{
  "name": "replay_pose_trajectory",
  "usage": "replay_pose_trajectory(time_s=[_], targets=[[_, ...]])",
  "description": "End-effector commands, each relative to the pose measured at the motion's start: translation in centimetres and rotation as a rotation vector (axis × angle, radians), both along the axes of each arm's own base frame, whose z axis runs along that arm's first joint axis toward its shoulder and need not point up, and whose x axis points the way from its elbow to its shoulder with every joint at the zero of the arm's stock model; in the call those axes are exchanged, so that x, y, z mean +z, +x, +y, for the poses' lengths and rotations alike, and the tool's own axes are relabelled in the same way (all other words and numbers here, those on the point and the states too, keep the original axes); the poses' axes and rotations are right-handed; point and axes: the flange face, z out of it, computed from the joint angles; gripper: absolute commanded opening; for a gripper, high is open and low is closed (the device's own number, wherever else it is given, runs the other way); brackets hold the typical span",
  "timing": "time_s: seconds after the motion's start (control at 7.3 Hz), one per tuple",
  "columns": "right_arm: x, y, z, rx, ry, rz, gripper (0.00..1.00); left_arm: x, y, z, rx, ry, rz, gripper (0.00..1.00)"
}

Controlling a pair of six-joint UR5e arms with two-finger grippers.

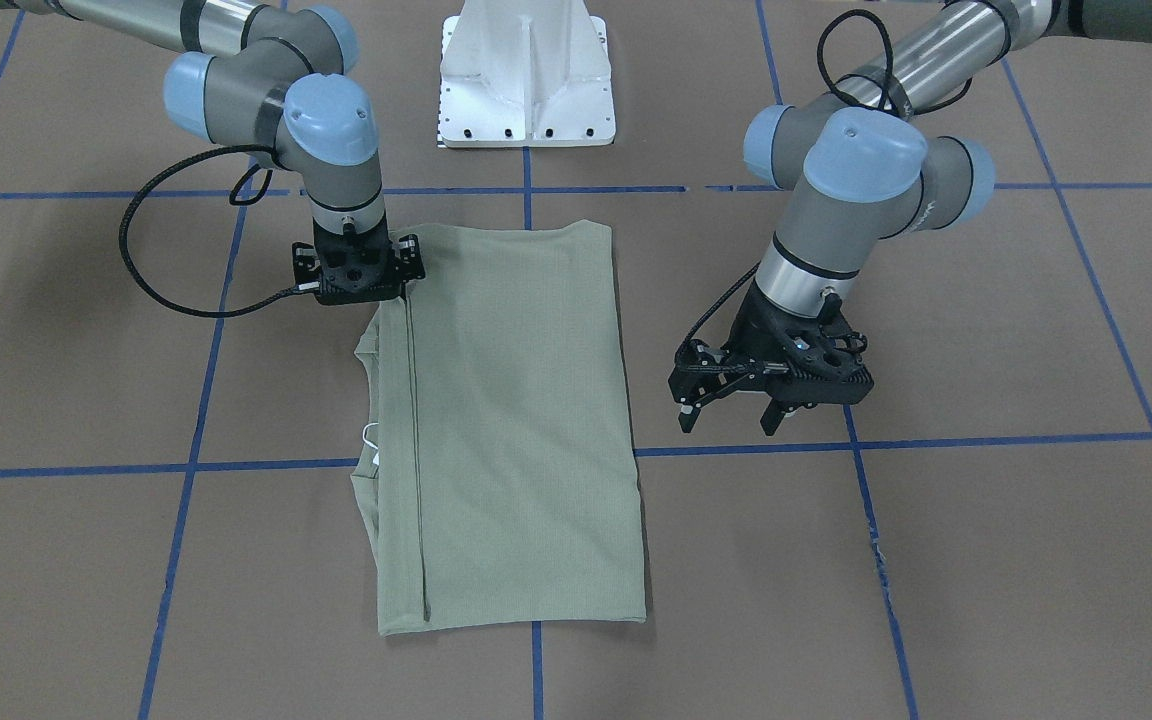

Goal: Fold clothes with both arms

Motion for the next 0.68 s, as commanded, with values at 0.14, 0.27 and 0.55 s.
replay_pose_trajectory(time_s=[0.14,0.27,0.55], targets=[[-0.4,-1.0,1.2,-0.023,0.007,-0.006,1.0,0.2,0.0,0.0,0.001,-0.002,-0.003,1.0],[-0.7,-1.2,1.5,-0.028,0.009,-0.011,1.0,0.3,0.0,0.0,0.001,-0.004,-0.007,1.0],[-0.3,-1.5,1.9,-0.037,0.005,-0.005,1.0,0.3,0.0,0.0,0.001,-0.004,-0.007,1.0]])
